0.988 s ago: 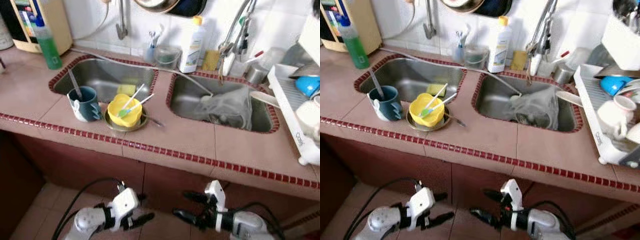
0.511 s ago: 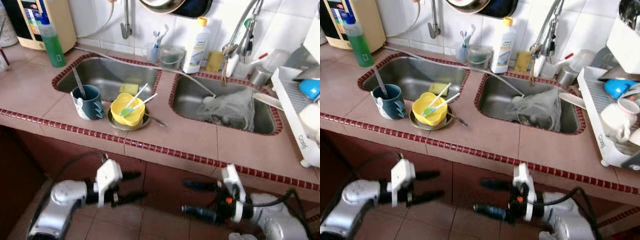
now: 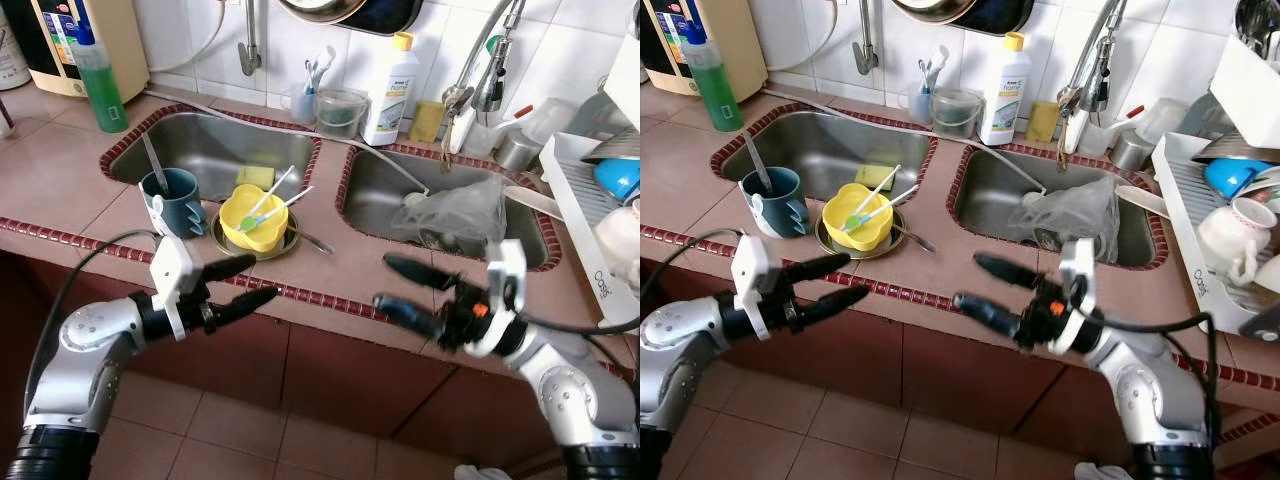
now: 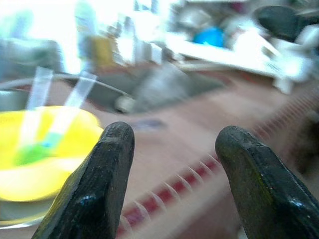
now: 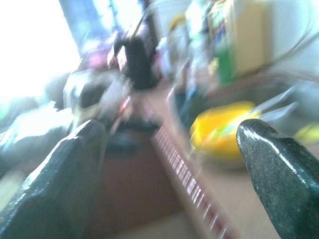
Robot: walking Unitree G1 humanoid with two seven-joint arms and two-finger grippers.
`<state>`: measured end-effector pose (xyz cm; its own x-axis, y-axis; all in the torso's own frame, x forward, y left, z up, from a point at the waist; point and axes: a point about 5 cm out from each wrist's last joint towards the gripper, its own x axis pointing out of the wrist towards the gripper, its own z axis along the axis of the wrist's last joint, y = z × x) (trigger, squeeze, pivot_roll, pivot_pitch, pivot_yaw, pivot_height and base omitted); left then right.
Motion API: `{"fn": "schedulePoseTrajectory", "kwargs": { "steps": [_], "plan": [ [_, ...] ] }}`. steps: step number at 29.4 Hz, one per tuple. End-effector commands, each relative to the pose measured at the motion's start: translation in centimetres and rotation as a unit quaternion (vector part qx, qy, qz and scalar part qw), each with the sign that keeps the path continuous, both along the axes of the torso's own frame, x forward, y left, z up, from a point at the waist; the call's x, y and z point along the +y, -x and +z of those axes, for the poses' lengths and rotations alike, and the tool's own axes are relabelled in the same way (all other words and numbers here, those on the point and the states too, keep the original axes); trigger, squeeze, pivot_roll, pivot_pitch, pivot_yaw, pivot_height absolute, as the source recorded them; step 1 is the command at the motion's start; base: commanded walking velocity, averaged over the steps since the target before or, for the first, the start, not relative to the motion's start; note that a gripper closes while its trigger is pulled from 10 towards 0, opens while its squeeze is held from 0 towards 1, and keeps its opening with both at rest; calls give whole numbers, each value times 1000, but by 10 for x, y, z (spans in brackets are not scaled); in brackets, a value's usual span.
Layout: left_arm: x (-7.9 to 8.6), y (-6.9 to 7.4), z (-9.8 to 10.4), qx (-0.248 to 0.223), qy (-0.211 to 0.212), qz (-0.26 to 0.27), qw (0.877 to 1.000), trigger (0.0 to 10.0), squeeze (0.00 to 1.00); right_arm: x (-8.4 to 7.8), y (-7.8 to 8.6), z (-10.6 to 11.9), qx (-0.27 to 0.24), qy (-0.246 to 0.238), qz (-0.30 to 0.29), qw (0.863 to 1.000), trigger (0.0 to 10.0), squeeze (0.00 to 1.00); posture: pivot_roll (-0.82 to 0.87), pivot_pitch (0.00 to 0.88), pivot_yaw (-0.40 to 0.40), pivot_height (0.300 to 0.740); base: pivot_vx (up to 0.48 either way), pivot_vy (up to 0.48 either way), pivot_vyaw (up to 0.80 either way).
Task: Kitchen organization
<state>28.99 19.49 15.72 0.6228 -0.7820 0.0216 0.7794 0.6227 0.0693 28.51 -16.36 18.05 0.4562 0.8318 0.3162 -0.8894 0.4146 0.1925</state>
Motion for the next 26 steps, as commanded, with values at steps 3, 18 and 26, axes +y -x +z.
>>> {"fn": "schedulePoseTrajectory", "kwargs": {
  "steps": [3, 18, 26],
  "plan": [
    [2, -7, 19, -38, 29, 46, 998, 10000, 0, -9, -11, 17, -26, -21, -73, 997, 10000, 0, 128, 0, -115, 740, 0, 0, 0],
    [9, -33, 21, -37, 122, 335, 933, 10000, 0, 9, -38, 29, -36, -16, -296, 954, 10000, 0, 128, 0, -101, 740, 0, 0, 0],
    [-15, -19, 1, -58, 78, 353, 930, 10000, 0, 9, -31, 2, -30, 2, -433, 901, 10000, 0, 134, 14, -106, 740, 0, 0, 0]
  ]
}}
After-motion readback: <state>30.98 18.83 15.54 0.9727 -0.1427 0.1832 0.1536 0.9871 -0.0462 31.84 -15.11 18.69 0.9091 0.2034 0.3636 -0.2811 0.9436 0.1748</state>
